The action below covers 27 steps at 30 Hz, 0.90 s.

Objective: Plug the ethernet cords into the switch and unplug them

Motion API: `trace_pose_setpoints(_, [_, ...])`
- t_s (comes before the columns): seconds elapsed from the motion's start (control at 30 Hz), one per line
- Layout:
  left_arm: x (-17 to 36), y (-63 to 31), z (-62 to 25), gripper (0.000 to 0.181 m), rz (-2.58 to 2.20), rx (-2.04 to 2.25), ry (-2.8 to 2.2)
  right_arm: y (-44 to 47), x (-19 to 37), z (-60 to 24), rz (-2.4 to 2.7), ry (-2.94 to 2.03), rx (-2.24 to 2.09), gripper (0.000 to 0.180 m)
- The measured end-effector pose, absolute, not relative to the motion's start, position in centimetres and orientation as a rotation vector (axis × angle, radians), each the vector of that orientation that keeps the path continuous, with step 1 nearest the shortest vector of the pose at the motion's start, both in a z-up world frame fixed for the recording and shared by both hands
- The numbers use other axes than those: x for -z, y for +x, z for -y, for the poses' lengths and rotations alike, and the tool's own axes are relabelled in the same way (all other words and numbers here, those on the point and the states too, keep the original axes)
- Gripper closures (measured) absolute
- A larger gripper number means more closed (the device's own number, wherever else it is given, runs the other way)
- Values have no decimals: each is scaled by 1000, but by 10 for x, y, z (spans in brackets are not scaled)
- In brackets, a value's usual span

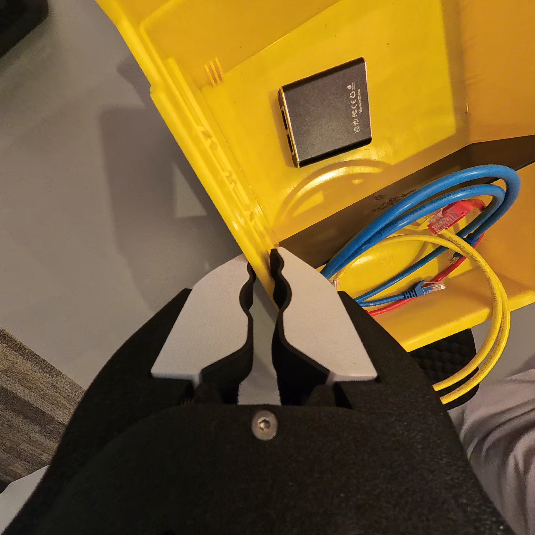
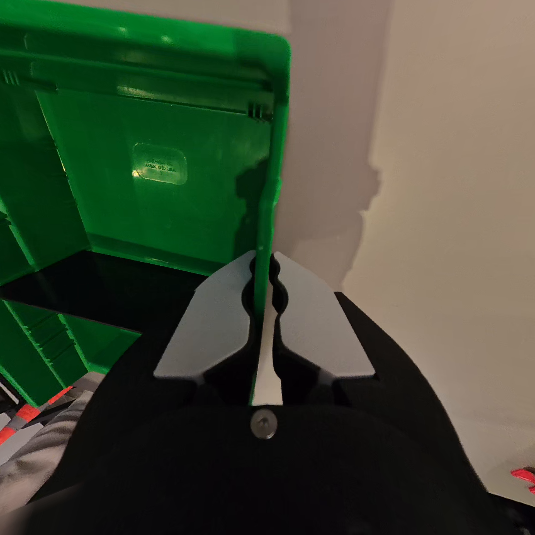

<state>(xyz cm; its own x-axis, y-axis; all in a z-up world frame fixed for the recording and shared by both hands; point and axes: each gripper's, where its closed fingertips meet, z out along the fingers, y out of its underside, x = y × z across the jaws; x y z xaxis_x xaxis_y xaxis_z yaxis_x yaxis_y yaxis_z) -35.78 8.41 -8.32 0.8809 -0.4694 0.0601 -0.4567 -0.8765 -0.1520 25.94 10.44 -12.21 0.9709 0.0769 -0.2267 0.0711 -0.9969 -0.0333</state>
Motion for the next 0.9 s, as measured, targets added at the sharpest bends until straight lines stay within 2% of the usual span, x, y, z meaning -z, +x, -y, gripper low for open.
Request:
trace_pose_setpoints(0.4, [83,-358,-85,172,-677,156,-2892,259,125,-95,110,-3101,-354,171])
trace_pose_setpoints(0.47, [78,-359,-92,157,-658,147,-2821,257,126,-93,122,-3107,-358,158])
trace_pose_setpoints(0.57, [60,-355,-101,148,-668,199,-2696,255,119,-96,160,-3065,-343,153])
trace_pose_setpoints(0.73, [20,-340,-103,148,-707,335,-2474,262,75,-117,236,-2839,-187,152])
trace_pose_setpoints(0.9, [-12,-317,-90,148,-897,284,-2264,248,-15,-137,278,-2346,-211,152])
